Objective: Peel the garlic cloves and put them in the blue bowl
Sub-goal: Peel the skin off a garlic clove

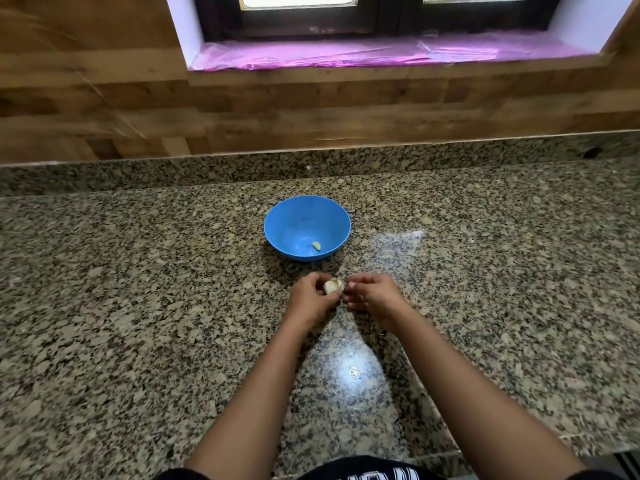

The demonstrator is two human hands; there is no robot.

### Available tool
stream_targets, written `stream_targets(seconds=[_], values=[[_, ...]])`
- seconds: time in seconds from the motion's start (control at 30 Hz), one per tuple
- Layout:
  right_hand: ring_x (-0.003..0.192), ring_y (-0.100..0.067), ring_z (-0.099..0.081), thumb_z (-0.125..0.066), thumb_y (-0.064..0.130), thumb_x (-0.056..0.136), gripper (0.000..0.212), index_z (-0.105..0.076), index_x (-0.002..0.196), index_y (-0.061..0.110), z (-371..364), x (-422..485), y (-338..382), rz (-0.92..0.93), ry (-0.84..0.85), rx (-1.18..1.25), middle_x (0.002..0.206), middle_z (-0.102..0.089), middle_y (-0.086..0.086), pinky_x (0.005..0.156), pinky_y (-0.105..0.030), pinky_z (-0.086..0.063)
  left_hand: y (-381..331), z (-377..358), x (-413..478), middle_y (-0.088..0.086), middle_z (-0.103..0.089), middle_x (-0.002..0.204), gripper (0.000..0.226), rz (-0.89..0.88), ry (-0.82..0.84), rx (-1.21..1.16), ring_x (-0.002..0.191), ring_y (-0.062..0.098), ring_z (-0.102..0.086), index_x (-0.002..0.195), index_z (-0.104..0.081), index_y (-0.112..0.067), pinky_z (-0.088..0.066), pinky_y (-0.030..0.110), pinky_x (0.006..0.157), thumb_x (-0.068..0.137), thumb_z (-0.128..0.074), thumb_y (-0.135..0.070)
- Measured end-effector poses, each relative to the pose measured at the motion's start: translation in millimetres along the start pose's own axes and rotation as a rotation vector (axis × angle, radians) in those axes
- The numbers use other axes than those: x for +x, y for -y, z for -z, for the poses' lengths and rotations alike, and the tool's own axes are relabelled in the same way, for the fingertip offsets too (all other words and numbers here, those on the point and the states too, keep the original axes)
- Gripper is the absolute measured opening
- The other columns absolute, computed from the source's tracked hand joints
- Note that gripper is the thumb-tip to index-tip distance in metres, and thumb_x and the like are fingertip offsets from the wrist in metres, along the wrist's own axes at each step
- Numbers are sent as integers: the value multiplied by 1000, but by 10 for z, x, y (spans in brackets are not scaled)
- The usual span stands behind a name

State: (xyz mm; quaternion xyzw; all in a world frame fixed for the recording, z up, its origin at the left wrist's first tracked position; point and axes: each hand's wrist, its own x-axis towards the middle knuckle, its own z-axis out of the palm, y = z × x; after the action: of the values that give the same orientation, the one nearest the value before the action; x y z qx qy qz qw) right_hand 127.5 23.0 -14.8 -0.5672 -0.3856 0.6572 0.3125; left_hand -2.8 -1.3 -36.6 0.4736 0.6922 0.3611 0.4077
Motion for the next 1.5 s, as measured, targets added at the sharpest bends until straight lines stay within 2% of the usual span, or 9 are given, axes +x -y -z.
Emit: stream_targets(seconds=[0.23, 0.37, 0.47, 0.6, 0.83, 1.03, 1.2, 1.33, 1.5], values=[[77, -21, -67, -55, -2, 89, 27, -58, 116, -2, 81, -94, 8, 15, 192, 221, 104, -66, -18, 65, -26, -57, 14, 114, -106, 9, -70, 104, 32, -34, 75, -299, 97, 21, -67, 114, -64, -10, -56, 38, 85, 83, -70, -13], [73, -21, -70, -61, -4, 81, 30, -61, 111, -3, 86, -129, 9, 41, 201, 285, 95, -70, -15, 65, -27, -59, -53, 146, -118, 7, -70, 101, 28, -63, 103, -346, 95, 20, -67, 111, -65, -9, -56, 34, 82, 84, -69, -13], [81, -23, -69, -69, 2, 70, 42, -62, 112, -3, 83, -132, -3, 117, 178, 229, 98, -71, -15, 72, -30, -58, -91, 170, -128, 3, -71, 98, 20, -61, 126, -396, 91, 15, -68, 105, -67, -14, -55, 26, 77, 85, -67, -13], [83, -19, -67, -64, -5, 79, 27, -66, 104, 5, 56, -145, -17, 218, 124, 155, 96, -71, -11, 71, -28, -55, -142, 207, -127, 8, -71, 98, 18, -35, 115, -451, 91, 20, -67, 103, -68, -10, -57, 32, 79, 85, -66, -9], [85, -19, -65, -60, -4, 84, 22, -66, 105, 2, 64, -175, 44, 251, 161, 123, 99, -69, -15, 73, -25, -55, -160, 255, -144, 11, -71, 98, 18, -51, 137, -479, 90, 24, -67, 104, -68, -7, -55, 38, 84, 87, -63, -6], [89, -22, -67, -60, -5, 84, 28, -62, 111, -6, 81, -170, 77, 252, 170, 128, 105, -68, -19, 79, -29, -56, -191, 285, -157, 2, -72, 90, 20, -57, 199, -549, 83, 10, -69, 105, -67, -5, -55, 22, 80, 86, -62, -3], [90, -22, -67, -59, -6, 83, 30, -60, 113, -8, 90, -201, 101, 257, 201, 138, 106, -67, -19, 82, -29, -56, -178, 303, -145, 7, -71, 98, 22, -30, 212, -596, 87, 13, -68, 107, -66, -2, -56, 22, 81, 85, -62, -2], [91, -22, -68, -64, 0, 81, 31, -61, 111, -6, 62, -229, 110, 268, 196, 127, 103, -68, -19, 83, -28, -56, -184, 287, -152, 6, -69, 104, 27, -52, 201, -520, 89, 11, -67, 114, -63, 2, -55, 21, 80, 88, -59, 0], [92, -24, -69, -68, 4, 79, 31, -64, 108, -5, 41, -234, 113, 304, 165, 87, 99, -70, -17, 83, -31, -56, -203, 277, -176, 5, -72, 99, 22, -121, 162, -412, 92, 14, -68, 109, -67, -8, -55, 25, 81, 87, -64, -10]])
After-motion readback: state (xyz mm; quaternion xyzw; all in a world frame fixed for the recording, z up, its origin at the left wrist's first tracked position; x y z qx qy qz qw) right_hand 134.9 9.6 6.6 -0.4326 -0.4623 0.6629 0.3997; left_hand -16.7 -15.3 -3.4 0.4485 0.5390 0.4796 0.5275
